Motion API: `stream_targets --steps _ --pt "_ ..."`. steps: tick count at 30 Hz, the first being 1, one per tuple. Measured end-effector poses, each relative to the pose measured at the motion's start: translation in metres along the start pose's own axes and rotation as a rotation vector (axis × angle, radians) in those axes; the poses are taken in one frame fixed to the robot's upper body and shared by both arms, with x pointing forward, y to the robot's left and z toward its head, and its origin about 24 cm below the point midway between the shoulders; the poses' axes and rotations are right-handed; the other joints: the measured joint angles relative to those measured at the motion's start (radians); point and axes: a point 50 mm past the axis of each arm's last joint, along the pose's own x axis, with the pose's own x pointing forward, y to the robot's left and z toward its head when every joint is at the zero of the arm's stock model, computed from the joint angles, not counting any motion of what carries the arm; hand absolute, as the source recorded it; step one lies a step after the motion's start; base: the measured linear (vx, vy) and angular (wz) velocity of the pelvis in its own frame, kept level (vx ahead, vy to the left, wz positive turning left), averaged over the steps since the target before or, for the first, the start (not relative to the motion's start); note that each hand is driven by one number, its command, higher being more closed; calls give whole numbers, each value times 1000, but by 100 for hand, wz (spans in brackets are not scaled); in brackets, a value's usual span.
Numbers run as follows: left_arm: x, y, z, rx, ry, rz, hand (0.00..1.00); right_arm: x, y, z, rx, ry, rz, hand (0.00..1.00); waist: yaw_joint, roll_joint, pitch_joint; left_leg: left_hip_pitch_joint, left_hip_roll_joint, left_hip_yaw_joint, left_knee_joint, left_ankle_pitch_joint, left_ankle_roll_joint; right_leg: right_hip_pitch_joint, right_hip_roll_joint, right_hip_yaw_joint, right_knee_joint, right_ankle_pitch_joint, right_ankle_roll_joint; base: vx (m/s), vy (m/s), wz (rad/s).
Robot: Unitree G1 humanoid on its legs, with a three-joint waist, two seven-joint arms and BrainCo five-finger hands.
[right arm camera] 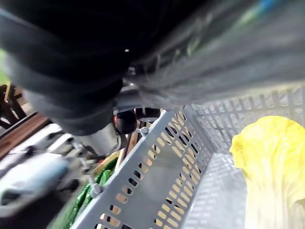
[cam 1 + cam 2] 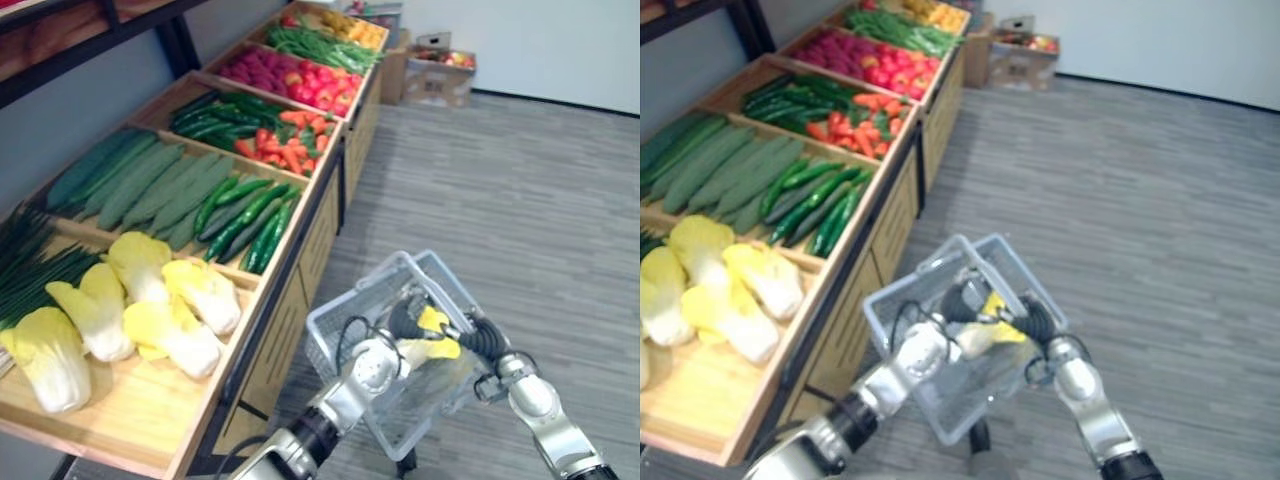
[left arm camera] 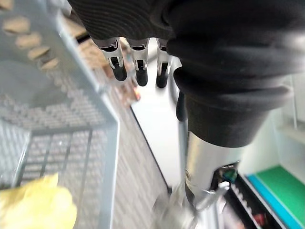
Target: Pick vegetable in the basket
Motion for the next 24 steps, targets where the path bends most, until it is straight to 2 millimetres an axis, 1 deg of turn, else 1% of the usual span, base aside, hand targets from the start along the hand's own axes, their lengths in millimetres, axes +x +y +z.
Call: stream_targets --steps 1,3,4,5,6,7,8,9,10,11,12,13,14,17,19,21,22,24 --pt "-3 7 2 -7 -15 24 0 -1 1 -4 10 19 -5 100 1 1 -1 -2 0 -7 0 1 1 3 -1 -7 1 -2 1 13 -18 31" --pt "-21 40 23 -49 -135 148 0 -9 8 -25 20 114 -6 100 21 3 -6 -5 -2 -28 0 1 1 14 -4 -27 1 -8 4 13 -16 26" --pt "-27 49 27 -48 -167 186 0 -11 9 -30 13 137 -3 100 23 4 -10 -8 -2 -32 0 1 1 14 -5 -30 1 -9 4 13 -10 21" --pt "-40 69 33 -28 -215 271 0 -14 10 -38 17 175 -5 100 35 8 -15 -12 -7 -37 0 1 2 15 -7 -41 1 -10 5 15 -7 18" --pt "-53 86 33 -12 -236 340 0 -17 10 -46 -6 210 -6 100 47 12 -17 -14 -9 -44 0 2 2 16 -9 -48 1 -11 6 14 -7 20" --pt "-60 94 31 -2 -232 377 0 -19 10 -50 -11 231 -6 100 49 14 -18 -17 -11 -53 -1 2 3 20 -11 -53 2 -14 7 17 -10 30" --pt "-72 107 25 24 -207 445 0 -25 9 -62 -38 286 -3 100 54 16 -19 -18 -12 -70 -1 4 5 30 -15 -69 2 -18 7 14 -9 31" --pt "-78 112 20 37 -189 466 0 -27 8 -67 -35 315 -13 100 58 15 -20 -19 -13 -77 -1 5 6 33 -16 -76 2 -20 7 15 -13 38" --pt "-91 119 10 58 -135 516 0 -37 5 -82 -23 392 -56 100 72 15 -26 -27 -14 -90 -1 8 10 35 -18 -87 4 -23 6 8 -9 23" --pt "-96 120 6 62 -114 533 0 -40 4 -87 -18 418 -71 100 77 15 -27 -28 -15 -92 -1 8 11 34 -20 -89 4 -23 6 6 -9 24" --pt "-106 122 -2 68 -66 558 0 -44 3 -93 -13 454 -89 100 78 15 -27 -31 -18 -101 -2 10 13 37 -23 -96 4 -23 6 3 -4 15" --pt "-111 122 -5 71 -45 564 0 -46 3 -96 -11 469 -94 100 77 15 -27 -32 -19 -107 -2 10 14 41 -25 -102 4 -23 7 -2 -4 23" --pt "-120 120 -11 68 -6 576 0 -51 5 -102 -30 504 -99 100 80 12 -29 -32 -20 -117 -2 11 15 46 -27 -111 4 -26 8 -9 -3 18" --pt "-131 116 -17 61 25 597 0 -56 13 -108 -55 540 -92 100 88 12 -35 -43 -21 -139 -2 16 19 46 -29 -134 11 -33 8 -14 -6 20" --pt "-138 113 -26 65 70 591 0 -60 18 -112 -43 565 -97 100 100 13 -36 -45 -21 -146 -2 20 19 46 -29 -142 15 -35 6 -17 -8 17" --pt "-151 104 -48 67 185 553 0 -63 23 -116 -28 591 -96 100 103 19 -40 -50 -25 -165 -2 24 22 51 -34 -160 16 -48 7 -15 -5 19" --pt "-155 101 -55 66 221 536 0 -64 24 -117 -25 596 -97 100 103 21 -41 -52 -25 -170 -2 25 23 52 -35 -165 16 -51 4 -13 1 22" --pt "-173 87 -87 60 388 469 0 -68 25 -120 -22 614 -102 100 109 25 -44 -53 -29 -183 -2 23 21 63 -39 -182 15 -56 6 -3 3 18"
